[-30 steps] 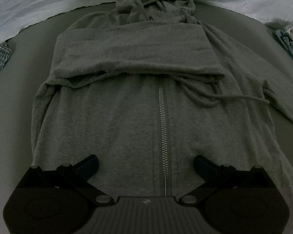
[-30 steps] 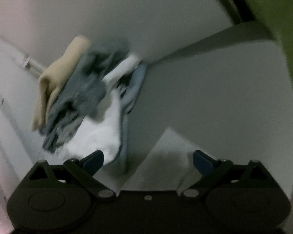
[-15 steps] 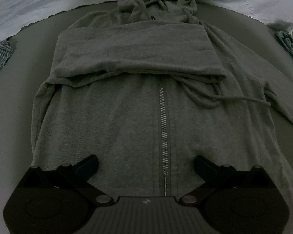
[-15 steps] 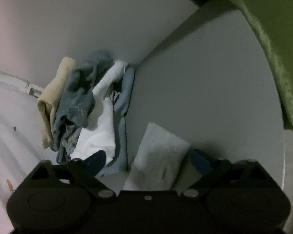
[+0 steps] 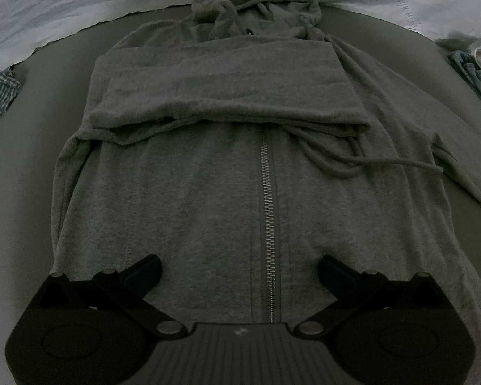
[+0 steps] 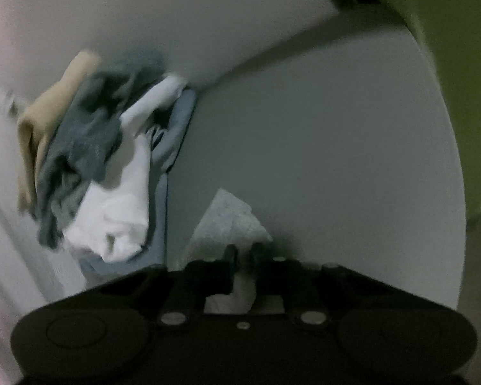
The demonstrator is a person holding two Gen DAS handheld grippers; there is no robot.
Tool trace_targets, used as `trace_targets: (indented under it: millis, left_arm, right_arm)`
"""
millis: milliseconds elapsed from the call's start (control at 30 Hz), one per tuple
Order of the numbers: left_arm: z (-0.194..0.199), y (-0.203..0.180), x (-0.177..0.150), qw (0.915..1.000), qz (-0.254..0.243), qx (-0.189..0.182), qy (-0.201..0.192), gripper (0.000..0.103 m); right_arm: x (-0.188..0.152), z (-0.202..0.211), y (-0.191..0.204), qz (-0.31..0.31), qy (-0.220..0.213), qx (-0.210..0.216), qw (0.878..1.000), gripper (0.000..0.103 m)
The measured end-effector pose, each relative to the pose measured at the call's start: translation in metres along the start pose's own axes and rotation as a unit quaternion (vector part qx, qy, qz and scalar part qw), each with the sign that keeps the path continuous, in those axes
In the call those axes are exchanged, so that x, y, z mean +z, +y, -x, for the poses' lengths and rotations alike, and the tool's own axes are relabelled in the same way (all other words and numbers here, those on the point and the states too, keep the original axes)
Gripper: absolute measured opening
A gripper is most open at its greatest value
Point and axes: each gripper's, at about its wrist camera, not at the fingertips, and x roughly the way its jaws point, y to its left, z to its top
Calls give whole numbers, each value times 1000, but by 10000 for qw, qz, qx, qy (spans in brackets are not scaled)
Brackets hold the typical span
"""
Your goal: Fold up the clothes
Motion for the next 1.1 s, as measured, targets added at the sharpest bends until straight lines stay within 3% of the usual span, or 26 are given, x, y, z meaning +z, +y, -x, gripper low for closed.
trace_targets:
  millis: [200, 367, 467, 567, 733, 867, 1000, 1100]
  left_arm:
    - [1, 0, -5, 9999, -57, -38, -123, 103]
    - [3, 1, -7, 9997, -158, -128, -165, 103]
    - [3, 4, -7, 9993, -271, -225, -146, 103]
    - [6, 14, -5, 9981, -331, -521, -89, 103]
    - [24, 75, 7, 9915, 659, -1088, -270, 103]
    - [38, 133, 13, 9870, 1079, -1037, -580, 103]
    - [46, 191, 14, 9809, 1471, -980, -813, 103]
    - [48, 230, 9, 9788, 1619, -867, -902, 103]
  right_arm:
    - [-35, 8, -23, -1422, 73, 996, 9848, 8]
    - [-89, -2, -22, -2952, 460, 2034, 9324, 8]
    - [-117, -2, 11, -2733, 838, 2299, 9303, 8]
    - [-157, -4, 44, -2846, 1308, 2678, 9111, 8]
    - [-231, -6, 113, -2378, 2124, 2851, 9039, 8]
    - [-306, -11, 175, -2014, 2799, 2938, 8915, 8]
    - [-392, -12, 243, -1693, 3487, 3087, 8686, 8]
    - [-471, -2, 299, -1417, 4098, 3360, 8361, 8]
